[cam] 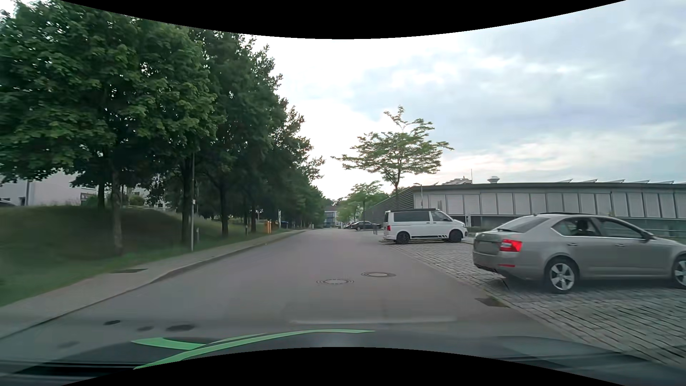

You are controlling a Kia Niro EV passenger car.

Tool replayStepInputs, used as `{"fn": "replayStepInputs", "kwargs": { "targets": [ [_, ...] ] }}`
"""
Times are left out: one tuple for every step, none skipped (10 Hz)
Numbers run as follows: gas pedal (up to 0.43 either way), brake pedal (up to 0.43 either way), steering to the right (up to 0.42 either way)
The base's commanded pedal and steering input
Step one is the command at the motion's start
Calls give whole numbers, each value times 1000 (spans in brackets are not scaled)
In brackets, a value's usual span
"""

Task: Follow the waypoints while adhering to traffic rules and regulations

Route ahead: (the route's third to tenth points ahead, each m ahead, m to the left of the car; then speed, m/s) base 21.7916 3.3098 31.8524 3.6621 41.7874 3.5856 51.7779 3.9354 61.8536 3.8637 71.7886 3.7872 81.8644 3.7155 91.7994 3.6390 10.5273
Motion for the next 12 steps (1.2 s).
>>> {"fn": "replayStepInputs", "kwargs": {
  "targets": [
    [110, 0, -7],
    [110, 0, -7],
    [110, 0, -7],
    [110, 0, -7],
    [110, 0, -6],
    [110, 0, -6],
    [110, 0, -6],
    [110, 0, -6],
    [110, 0, -6],
    [110, 0, -6],
    [110, 0, -6],
    [110, 0, -6]
  ]
}}
